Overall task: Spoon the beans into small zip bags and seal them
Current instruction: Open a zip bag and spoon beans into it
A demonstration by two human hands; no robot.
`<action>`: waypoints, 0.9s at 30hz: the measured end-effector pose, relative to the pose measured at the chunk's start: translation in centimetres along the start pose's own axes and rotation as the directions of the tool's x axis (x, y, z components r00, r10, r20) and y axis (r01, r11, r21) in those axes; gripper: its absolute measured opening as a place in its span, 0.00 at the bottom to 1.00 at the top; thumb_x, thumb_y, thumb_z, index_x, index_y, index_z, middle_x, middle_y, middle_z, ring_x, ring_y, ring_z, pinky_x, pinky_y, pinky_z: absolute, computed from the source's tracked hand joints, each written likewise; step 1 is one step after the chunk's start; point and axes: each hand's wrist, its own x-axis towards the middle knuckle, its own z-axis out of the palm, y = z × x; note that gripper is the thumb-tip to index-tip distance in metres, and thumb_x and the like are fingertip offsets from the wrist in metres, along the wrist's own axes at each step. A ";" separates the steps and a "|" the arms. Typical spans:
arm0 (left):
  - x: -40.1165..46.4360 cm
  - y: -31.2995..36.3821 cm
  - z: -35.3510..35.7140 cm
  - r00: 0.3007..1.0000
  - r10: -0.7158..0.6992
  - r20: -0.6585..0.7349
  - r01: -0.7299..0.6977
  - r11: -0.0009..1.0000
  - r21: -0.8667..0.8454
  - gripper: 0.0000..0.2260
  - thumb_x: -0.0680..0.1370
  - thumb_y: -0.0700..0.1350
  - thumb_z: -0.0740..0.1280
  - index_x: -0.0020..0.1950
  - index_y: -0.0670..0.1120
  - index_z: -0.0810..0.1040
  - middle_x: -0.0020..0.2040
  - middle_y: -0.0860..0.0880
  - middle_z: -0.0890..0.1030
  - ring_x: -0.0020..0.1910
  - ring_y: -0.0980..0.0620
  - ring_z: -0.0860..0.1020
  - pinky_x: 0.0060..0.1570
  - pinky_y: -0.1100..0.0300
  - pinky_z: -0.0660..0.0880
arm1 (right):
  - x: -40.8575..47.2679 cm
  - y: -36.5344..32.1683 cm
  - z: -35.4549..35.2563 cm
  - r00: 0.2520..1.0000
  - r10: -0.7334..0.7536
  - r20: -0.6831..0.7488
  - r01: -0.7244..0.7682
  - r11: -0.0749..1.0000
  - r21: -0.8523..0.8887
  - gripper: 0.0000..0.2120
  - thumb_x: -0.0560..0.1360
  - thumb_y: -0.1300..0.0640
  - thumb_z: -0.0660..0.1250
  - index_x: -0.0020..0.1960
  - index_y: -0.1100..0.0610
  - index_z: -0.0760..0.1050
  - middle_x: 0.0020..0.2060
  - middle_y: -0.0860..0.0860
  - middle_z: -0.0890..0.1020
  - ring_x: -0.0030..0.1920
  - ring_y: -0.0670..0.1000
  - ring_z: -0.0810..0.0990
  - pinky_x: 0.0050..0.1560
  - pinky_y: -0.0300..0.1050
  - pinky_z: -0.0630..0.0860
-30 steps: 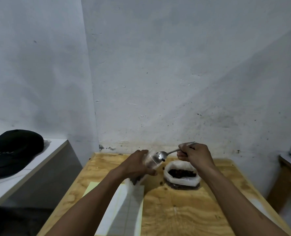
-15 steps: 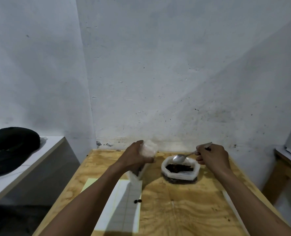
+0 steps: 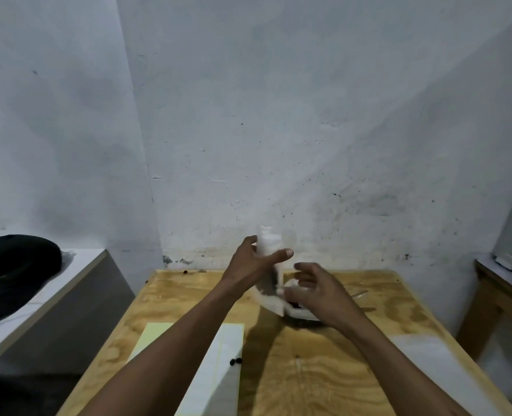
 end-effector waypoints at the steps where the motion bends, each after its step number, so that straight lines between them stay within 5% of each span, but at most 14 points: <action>1: -0.1 0.6 0.4 1.000 -0.012 -0.004 0.012 0.999 -0.036 0.41 0.66 0.65 0.78 0.72 0.49 0.69 0.65 0.49 0.78 0.59 0.49 0.79 0.56 0.55 0.77 | 0.0 -0.1 0.7 0.998 0.007 0.062 -0.008 1.000 0.011 0.30 0.69 0.43 0.78 0.66 0.47 0.71 0.58 0.42 0.79 0.59 0.46 0.79 0.48 0.35 0.75; 5: -0.2 2.0 0.4 0.997 -0.063 -0.039 0.057 0.987 -0.147 0.37 0.68 0.65 0.76 0.70 0.49 0.72 0.63 0.47 0.78 0.60 0.47 0.78 0.59 0.52 0.76 | 0.6 0.2 1.2 0.999 0.035 -0.036 -0.032 0.995 0.091 0.06 0.76 0.56 0.73 0.53 0.53 0.81 0.47 0.48 0.87 0.50 0.49 0.85 0.50 0.45 0.81; 8: 0.0 1.9 -0.8 0.997 -0.049 -0.064 0.027 0.951 -0.309 0.17 0.73 0.55 0.77 0.57 0.48 0.82 0.52 0.47 0.84 0.55 0.46 0.82 0.58 0.45 0.80 | 0.9 0.7 0.2 0.996 0.085 0.026 -0.089 0.965 0.248 0.06 0.75 0.61 0.74 0.52 0.56 0.84 0.47 0.52 0.88 0.46 0.49 0.87 0.46 0.41 0.82; 11: 0.0 1.4 -1.5 0.995 -0.032 -0.095 -0.009 0.916 -0.401 0.04 0.76 0.44 0.76 0.47 0.44 0.84 0.41 0.48 0.84 0.43 0.49 0.82 0.45 0.52 0.83 | 1.0 1.0 -0.3 0.987 0.103 0.124 -0.133 0.958 0.256 0.11 0.74 0.63 0.75 0.56 0.60 0.84 0.49 0.54 0.88 0.49 0.53 0.87 0.51 0.46 0.84; 15: -0.6 1.2 -1.9 0.993 -0.066 -0.101 0.020 0.913 -0.407 0.02 0.76 0.38 0.74 0.45 0.40 0.86 0.38 0.45 0.84 0.36 0.49 0.82 0.40 0.56 0.83 | 1.3 -0.2 -1.3 0.994 0.110 0.010 -0.108 0.941 0.320 0.19 0.73 0.61 0.76 0.63 0.56 0.78 0.52 0.54 0.86 0.50 0.51 0.85 0.41 0.38 0.80; 20: -1.3 1.3 -1.6 0.994 -0.024 -0.105 -0.009 0.952 -0.304 0.03 0.75 0.35 0.72 0.44 0.37 0.86 0.37 0.41 0.84 0.34 0.46 0.82 0.36 0.56 0.82 | 2.4 -1.7 -3.3 0.990 -0.038 -0.132 0.062 0.982 0.180 0.28 0.72 0.53 0.78 0.69 0.50 0.73 0.60 0.48 0.80 0.59 0.50 0.80 0.55 0.46 0.78; 22: -1.5 1.3 -1.2 0.995 -0.008 -0.097 -0.017 0.965 -0.262 0.03 0.75 0.36 0.72 0.44 0.37 0.86 0.37 0.40 0.85 0.34 0.45 0.82 0.37 0.54 0.82 | 2.7 -2.5 -3.6 0.990 -0.106 -0.091 0.112 0.992 0.065 0.25 0.71 0.49 0.78 0.66 0.48 0.76 0.57 0.45 0.82 0.58 0.46 0.81 0.59 0.45 0.77; 27: -2.4 1.5 -0.5 0.992 0.058 -0.115 -0.077 0.983 -0.166 0.07 0.73 0.36 0.72 0.35 0.41 0.86 0.29 0.44 0.82 0.28 0.49 0.78 0.35 0.57 0.77 | 2.9 -4.1 -3.3 0.996 -0.093 0.004 0.093 0.993 -0.072 0.09 0.71 0.46 0.77 0.49 0.48 0.86 0.44 0.46 0.87 0.48 0.45 0.85 0.51 0.44 0.80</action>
